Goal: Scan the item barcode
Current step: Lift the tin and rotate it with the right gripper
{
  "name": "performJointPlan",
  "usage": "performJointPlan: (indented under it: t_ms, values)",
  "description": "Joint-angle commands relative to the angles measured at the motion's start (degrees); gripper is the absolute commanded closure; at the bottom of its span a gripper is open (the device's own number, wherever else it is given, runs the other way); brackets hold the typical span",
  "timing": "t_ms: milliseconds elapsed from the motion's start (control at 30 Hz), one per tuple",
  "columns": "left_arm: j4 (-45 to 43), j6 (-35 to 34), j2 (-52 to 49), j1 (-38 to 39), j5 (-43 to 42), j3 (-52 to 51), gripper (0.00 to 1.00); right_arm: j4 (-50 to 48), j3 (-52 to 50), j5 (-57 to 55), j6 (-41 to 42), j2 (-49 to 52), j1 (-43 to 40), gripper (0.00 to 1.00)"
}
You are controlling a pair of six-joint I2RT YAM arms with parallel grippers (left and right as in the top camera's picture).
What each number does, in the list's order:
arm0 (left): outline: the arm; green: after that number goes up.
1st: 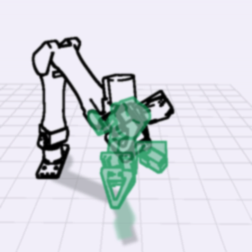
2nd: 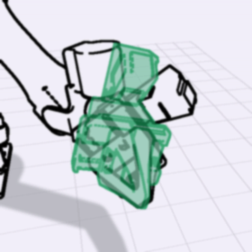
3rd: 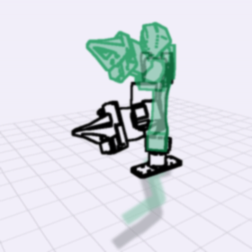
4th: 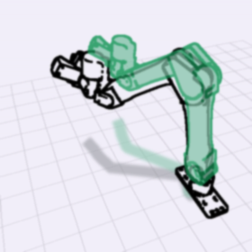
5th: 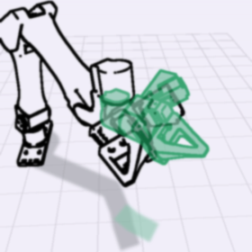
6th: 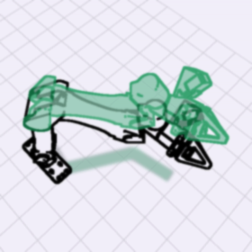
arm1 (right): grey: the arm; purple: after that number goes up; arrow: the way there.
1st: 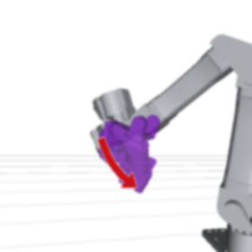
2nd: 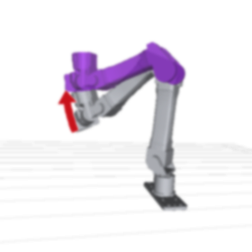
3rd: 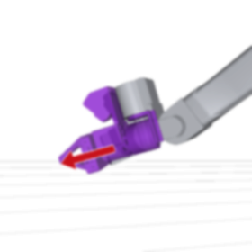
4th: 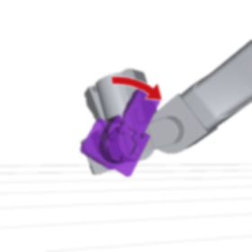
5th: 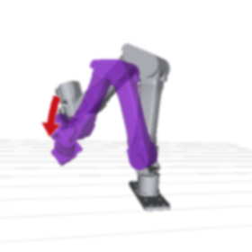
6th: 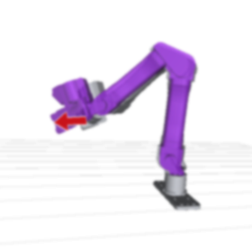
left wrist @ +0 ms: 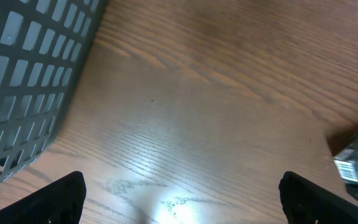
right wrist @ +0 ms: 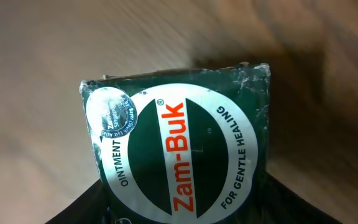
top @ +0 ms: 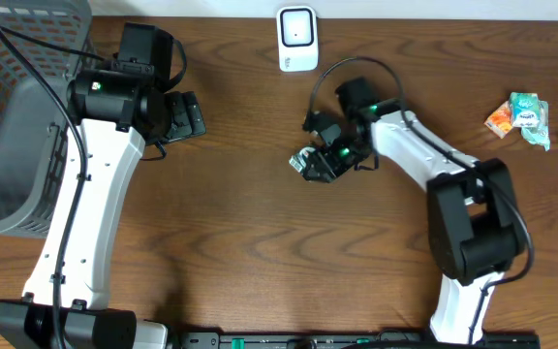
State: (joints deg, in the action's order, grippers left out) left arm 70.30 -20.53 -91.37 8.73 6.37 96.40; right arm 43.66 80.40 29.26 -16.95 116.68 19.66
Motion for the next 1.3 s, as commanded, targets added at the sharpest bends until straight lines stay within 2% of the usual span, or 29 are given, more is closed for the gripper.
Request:
performJointPlan:
  t_ms: [0, 33, 200, 267, 467, 600, 1267]
  values:
    - [0.17, 0.57, 0.39, -0.15, 0.74, 0.52, 0.03, -0.37, -0.15, 15.45, 2.16, -4.66, -3.85, 0.49]
    - [0.17, 0.57, 0.39, -0.15, 0.74, 0.52, 0.02, -0.46, -0.15, 17.92, 2.38, -4.96, -4.74, 0.5]
    - [0.17, 0.57, 0.39, -0.15, 0.74, 0.52, 0.02, -3.63, -0.15, 43.98, 2.4, -5.73, -11.98, 0.49]
    - [0.17, 0.57, 0.39, -0.15, 0.74, 0.52, 0.02, -4.85, -0.15, 49.75, 2.67, -5.73, -13.88, 0.49]
    - [0.17, 0.57, 0.39, -0.15, 0.74, 0.52, 0.02, -6.91, -0.15, 52.85, 8.15, -5.73, -16.04, 0.47]
    - [0.17, 0.57, 0.39, -0.15, 0.74, 0.52, 0.02, -8.76, -0.15, 57.33, 8.17, -5.73, -16.02, 0.48]
    - [0.17, 0.57, 0.39, -0.15, 0.74, 0.52, 0.02, -8.79, -0.15, 58.05, 8.33, -5.73, -15.8, 0.47]
